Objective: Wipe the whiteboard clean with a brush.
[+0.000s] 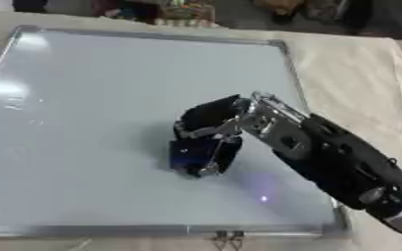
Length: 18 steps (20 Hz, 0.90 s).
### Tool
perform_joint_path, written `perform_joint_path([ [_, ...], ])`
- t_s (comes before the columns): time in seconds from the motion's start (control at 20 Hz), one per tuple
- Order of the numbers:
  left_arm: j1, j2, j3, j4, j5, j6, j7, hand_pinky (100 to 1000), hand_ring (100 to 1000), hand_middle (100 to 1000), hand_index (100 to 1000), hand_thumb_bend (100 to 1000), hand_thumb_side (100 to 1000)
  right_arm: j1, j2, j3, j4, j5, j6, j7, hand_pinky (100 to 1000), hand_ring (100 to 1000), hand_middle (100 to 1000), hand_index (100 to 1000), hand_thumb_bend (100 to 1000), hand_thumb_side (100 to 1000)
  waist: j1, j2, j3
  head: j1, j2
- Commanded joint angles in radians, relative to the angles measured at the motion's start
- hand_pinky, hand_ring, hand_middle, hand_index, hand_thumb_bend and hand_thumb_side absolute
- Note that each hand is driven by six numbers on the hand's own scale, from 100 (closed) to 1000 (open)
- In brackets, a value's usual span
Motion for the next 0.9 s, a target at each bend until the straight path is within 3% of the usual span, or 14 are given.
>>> perform_joint_path([
  [0.05, -0.012, 0.007, -0.004, -0.017, 0.003, 0.004, 0.0, 426, 495, 433, 557, 100, 899, -0.024, 0.013, -0.006, -0.011, 0.001, -0.01, 0.029, 486, 426, 187, 410, 100, 111, 0.004, -0.021, 0.002, -0.003, -0.005],
  [0.3, -0.013, 0.008, -0.004, -0.018, 0.005, 0.004, 0.0, 426, 495, 433, 557, 100, 898, -0.028, 0.021, -0.005, -0.017, 0.002, -0.004, 0.04, 490, 429, 198, 423, 100, 106, 0.003, -0.021, 0.001, -0.003, -0.005],
  [0.35, -0.013, 0.008, -0.004, -0.018, 0.005, 0.005, 0.0, 426, 495, 433, 556, 100, 894, -0.029, 0.022, -0.009, -0.019, 0.002, 0.0, 0.038, 517, 448, 252, 489, 100, 242, 0.002, -0.023, 0.0, -0.002, -0.005],
  [0.4, -0.013, 0.008, -0.005, -0.017, 0.005, 0.005, -0.001, 426, 495, 433, 556, 100, 893, -0.031, 0.023, -0.013, -0.021, 0.001, 0.007, 0.034, 517, 448, 253, 489, 100, 260, 0.0, -0.024, -0.002, -0.002, -0.005],
  [0.5, -0.013, 0.009, -0.004, -0.017, 0.005, 0.006, 0.0, 426, 495, 433, 556, 100, 893, -0.034, 0.022, -0.014, -0.026, -0.001, 0.019, 0.03, 522, 452, 255, 488, 100, 417, -0.001, -0.026, -0.002, -0.002, -0.006],
  [0.6, -0.013, 0.009, -0.004, -0.017, 0.005, 0.007, 0.0, 426, 495, 433, 557, 100, 892, -0.037, 0.022, -0.011, -0.029, -0.004, 0.023, 0.031, 524, 455, 256, 467, 100, 535, -0.002, -0.026, -0.002, -0.003, -0.007],
  [0.65, -0.013, 0.009, -0.004, -0.016, 0.005, 0.007, 0.0, 425, 495, 433, 557, 100, 891, -0.038, 0.023, -0.01, -0.03, -0.005, 0.023, 0.033, 526, 457, 256, 424, 100, 640, -0.002, -0.027, -0.001, -0.003, -0.007],
  [0.7, -0.013, 0.009, -0.004, -0.016, 0.005, 0.007, 0.001, 425, 495, 433, 557, 100, 891, -0.039, 0.024, -0.01, -0.03, -0.005, 0.022, 0.035, 525, 457, 252, 371, 167, 712, -0.002, -0.027, 0.0, -0.003, -0.007],
  [0.85, -0.012, 0.009, -0.004, -0.016, 0.005, 0.007, 0.001, 424, 494, 433, 557, 100, 891, -0.043, 0.026, -0.011, -0.029, 0.002, 0.019, 0.029, 519, 453, 249, 211, 218, 753, -0.003, -0.027, 0.0, -0.004, -0.008],
  [0.9, -0.012, 0.009, -0.004, -0.016, 0.004, 0.007, 0.001, 424, 494, 433, 557, 100, 891, -0.044, 0.028, -0.011, -0.028, 0.006, 0.018, 0.025, 519, 453, 249, 203, 218, 753, -0.003, -0.027, 0.0, -0.004, -0.009],
])
